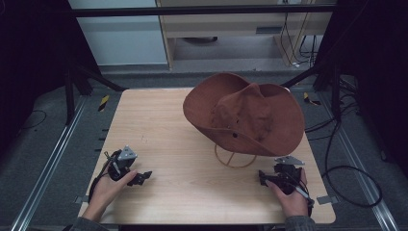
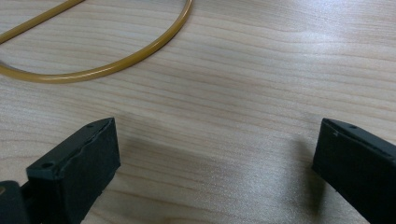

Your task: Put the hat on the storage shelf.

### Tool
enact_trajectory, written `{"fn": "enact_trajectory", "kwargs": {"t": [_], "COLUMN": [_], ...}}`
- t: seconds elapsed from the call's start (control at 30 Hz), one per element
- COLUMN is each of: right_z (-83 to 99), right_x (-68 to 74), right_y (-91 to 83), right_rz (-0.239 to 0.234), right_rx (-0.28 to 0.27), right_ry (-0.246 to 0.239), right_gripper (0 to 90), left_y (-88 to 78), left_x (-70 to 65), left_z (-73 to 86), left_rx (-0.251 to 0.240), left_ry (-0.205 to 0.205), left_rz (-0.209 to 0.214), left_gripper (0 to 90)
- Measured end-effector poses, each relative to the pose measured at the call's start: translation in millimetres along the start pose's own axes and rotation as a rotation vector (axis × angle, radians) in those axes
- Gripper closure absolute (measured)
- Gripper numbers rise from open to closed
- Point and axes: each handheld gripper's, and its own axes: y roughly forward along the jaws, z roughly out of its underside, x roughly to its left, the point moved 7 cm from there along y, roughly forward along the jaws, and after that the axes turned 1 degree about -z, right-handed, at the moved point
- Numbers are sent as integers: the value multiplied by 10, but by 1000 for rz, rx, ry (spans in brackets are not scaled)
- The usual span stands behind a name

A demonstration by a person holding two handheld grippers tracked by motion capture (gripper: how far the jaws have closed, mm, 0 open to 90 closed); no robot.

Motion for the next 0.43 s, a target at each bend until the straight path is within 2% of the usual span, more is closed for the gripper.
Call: {"fn": "enact_trajectory", "kwargs": {"t": [0.17, 0.2, 0.27, 0.3, 0.33, 0.43], "right_z": [0, 0, 1, 1, 8, 7], "right_x": [0, 0, 0, 0, 22, 24], "right_y": [0, 0, 0, 0, -2, -1], "right_rz": [0, 0, -1, -1, -3, -3], "right_rx": [0, 0, 1, 1, 6, 6], "right_ry": [0, 0, -2, -3, 23, 24], "right_gripper": [7, 7, 7, 7, 6, 6], "left_y": [103, 113, 121, 124, 127, 143], "left_x": [-11, -11, -20, -23, -24, -28], "left_z": [125, 137, 147, 149, 152, 151], "left_rx": [16, 0, -20, -26, -30, -35], "left_ry": [-25, -12, -14, -13, -11, -9], "left_rz": [14, 2, -10, -10, -7, -2], "left_gripper": [60, 44, 35, 30, 25, 0]}}
